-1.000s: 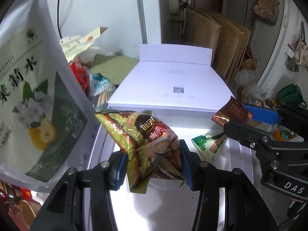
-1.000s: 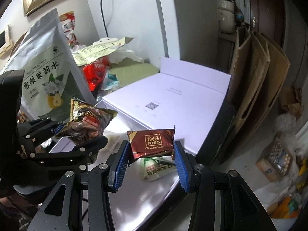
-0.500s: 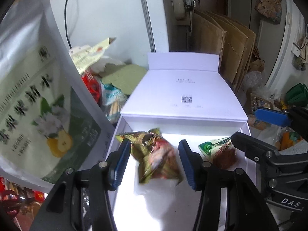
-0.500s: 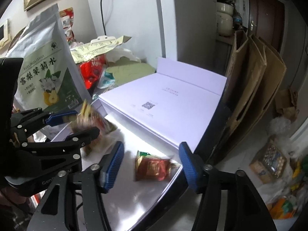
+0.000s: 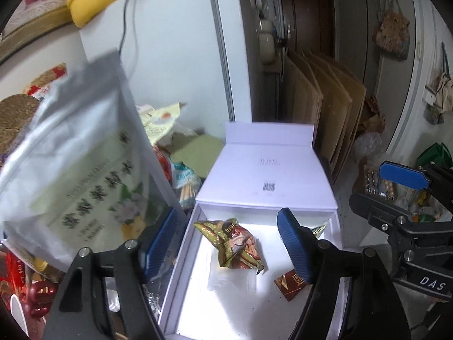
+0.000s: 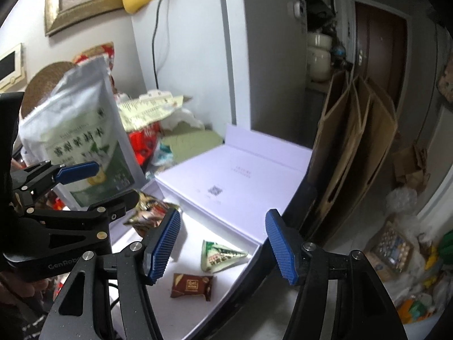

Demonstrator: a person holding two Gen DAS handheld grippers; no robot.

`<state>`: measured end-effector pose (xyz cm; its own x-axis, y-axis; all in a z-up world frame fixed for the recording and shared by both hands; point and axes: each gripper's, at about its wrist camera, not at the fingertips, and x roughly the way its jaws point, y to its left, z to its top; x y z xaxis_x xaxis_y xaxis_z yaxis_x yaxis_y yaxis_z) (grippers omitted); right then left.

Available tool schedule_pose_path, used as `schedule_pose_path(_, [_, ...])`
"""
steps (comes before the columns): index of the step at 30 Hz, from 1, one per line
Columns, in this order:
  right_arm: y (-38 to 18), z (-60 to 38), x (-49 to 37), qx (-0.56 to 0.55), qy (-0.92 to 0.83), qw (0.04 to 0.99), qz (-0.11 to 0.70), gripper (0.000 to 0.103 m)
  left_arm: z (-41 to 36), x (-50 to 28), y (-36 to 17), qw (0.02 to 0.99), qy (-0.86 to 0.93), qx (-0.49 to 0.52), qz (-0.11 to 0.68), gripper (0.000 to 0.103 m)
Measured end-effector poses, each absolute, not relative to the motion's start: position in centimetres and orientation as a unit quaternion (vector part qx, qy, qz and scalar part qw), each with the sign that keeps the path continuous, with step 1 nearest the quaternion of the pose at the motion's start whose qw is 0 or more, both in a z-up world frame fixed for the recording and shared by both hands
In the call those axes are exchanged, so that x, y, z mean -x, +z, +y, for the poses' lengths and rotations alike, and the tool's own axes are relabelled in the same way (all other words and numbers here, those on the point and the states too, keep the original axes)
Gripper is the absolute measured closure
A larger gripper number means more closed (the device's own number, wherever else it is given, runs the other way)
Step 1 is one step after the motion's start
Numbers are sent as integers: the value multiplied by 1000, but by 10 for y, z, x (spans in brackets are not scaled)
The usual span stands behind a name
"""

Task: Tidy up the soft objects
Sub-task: 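Withdraw both open tools from the box back toward the counter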

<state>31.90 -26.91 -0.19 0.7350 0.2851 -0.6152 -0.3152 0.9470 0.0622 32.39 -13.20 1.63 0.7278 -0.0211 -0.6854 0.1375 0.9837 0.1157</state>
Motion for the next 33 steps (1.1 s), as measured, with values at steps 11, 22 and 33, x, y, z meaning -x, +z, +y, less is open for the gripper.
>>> schedule_pose_path(11, [63, -268, -264, 34, 159, 954, 251, 40, -122, -261, 87, 950, -48, -68, 302, 30])
schedule_pose_path(22, [96, -264, -189, 35, 160, 965, 204, 36, -113, -186, 116, 961, -57, -66, 261, 30])
schedule_pose_path(33, [88, -263, -111, 25, 166, 968, 185, 24, -105, -108, 109, 966, -52, -58, 247, 21])
